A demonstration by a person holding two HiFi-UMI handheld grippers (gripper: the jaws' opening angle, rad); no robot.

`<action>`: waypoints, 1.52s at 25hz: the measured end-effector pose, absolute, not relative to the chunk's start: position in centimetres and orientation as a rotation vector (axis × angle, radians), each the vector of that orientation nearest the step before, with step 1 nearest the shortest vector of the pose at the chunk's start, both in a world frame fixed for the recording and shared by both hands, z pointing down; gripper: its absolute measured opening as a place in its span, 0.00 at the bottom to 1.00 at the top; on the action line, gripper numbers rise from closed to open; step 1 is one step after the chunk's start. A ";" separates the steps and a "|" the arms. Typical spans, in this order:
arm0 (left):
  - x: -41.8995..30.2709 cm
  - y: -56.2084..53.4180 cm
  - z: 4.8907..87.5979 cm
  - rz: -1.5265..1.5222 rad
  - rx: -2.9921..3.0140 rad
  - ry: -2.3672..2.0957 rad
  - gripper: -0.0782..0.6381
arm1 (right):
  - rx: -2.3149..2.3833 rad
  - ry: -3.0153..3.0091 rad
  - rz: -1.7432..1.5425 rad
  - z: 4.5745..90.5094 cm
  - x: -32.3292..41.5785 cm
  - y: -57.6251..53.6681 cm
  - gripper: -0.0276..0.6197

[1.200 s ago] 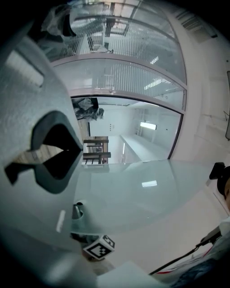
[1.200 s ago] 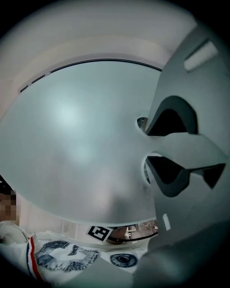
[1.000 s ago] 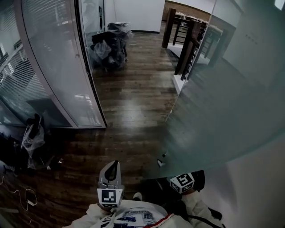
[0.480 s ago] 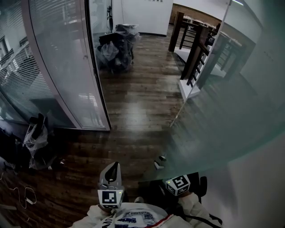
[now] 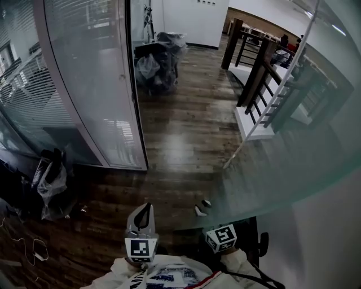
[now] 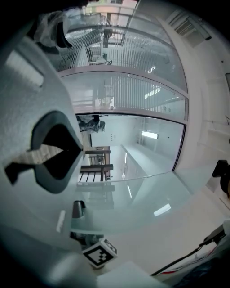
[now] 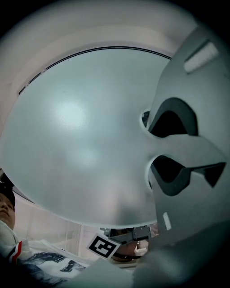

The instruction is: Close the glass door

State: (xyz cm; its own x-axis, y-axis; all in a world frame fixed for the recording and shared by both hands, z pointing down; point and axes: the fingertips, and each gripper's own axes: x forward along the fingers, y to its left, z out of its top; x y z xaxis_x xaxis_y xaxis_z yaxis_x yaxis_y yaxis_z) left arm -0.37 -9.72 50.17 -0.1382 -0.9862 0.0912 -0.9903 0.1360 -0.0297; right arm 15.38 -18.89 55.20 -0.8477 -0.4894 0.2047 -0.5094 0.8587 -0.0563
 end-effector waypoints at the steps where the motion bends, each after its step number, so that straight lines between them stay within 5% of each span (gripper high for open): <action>1: -1.1 -9.9 50.2 0.131 2.025 -2.330 0.11 | 0.778 -2.848 0.159 55.3 14.7 -19.1 0.23; 38: -21.8 -20.8 51.9 0.225 1.845 -2.349 0.11 | 0.974 -2.802 0.151 55.0 -8.0 -30.5 0.23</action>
State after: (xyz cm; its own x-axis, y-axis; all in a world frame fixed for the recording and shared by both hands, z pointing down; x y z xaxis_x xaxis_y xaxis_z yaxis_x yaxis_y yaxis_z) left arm -21.84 -20.78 51.86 -0.2343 -0.9501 0.2061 -0.9719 0.2338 -0.0272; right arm -8.04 -30.47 55.05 -0.7719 -0.6053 0.1941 -0.6227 0.7814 -0.0396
